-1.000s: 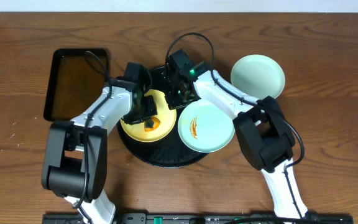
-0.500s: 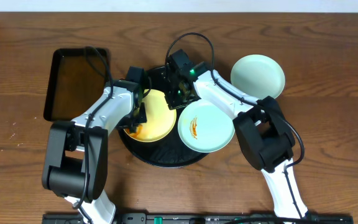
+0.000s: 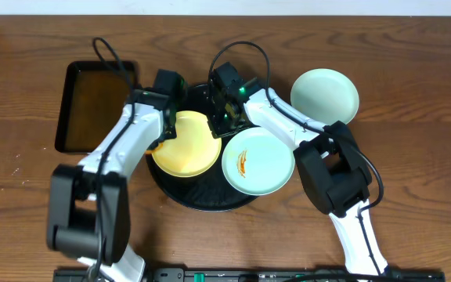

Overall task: Clean dirty plates on tray and stack at the side
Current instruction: 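Move the sponge with the left gripper back over the black basin, then lift the yellow plate with the right gripper off the tray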

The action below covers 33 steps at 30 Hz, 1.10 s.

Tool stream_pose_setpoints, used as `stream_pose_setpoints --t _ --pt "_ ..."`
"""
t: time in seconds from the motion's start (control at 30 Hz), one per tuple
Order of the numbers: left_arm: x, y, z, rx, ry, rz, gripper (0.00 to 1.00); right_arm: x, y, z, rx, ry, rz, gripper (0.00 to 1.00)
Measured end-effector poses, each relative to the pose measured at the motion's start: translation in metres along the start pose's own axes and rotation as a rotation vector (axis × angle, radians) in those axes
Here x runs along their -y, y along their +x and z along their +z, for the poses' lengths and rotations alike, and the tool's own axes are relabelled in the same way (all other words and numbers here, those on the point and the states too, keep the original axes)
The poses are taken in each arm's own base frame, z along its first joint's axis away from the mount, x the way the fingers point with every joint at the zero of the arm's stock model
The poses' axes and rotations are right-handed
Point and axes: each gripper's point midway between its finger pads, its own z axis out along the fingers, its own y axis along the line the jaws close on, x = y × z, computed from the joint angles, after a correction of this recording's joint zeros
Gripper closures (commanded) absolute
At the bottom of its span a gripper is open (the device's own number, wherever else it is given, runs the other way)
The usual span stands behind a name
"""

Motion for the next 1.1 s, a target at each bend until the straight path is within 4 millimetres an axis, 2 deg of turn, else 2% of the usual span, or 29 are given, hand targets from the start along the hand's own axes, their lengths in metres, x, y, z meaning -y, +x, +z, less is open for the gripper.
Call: stream_pose_setpoints --t 0.2,0.3,0.5,0.63,0.73,0.87,0.97,1.1 --pt "-0.021 -0.020 -0.037 0.113 0.042 -0.082 0.93 0.000 0.001 0.000 -0.002 0.001 0.001 0.99" --pt "-0.035 -0.030 -0.043 0.136 0.081 -0.152 0.92 0.001 0.002 0.000 -0.007 0.003 0.002 0.99" --pt "-0.068 -0.046 -0.026 0.092 0.254 -0.313 0.92 0.003 0.005 -0.005 -0.015 0.024 0.006 0.99" --pt "-0.088 -0.047 -0.017 0.060 0.332 -0.399 0.93 0.007 0.006 -0.012 -0.012 0.060 0.004 0.99" --pt "-0.102 -0.046 -0.013 0.049 0.363 -0.445 0.93 0.013 0.005 -0.028 0.005 0.117 -0.003 0.99" --pt "-0.112 -0.046 -0.010 0.044 0.378 -0.478 0.93 0.016 -0.002 -0.060 0.060 0.189 -0.019 0.99" --pt "-0.114 -0.046 -0.009 0.041 0.388 -0.488 0.92 0.015 -0.007 -0.078 0.099 0.217 -0.034 0.99" --pt "-0.114 -0.046 -0.010 0.041 0.394 -0.488 0.93 0.012 -0.011 -0.090 0.133 0.243 -0.049 0.99"
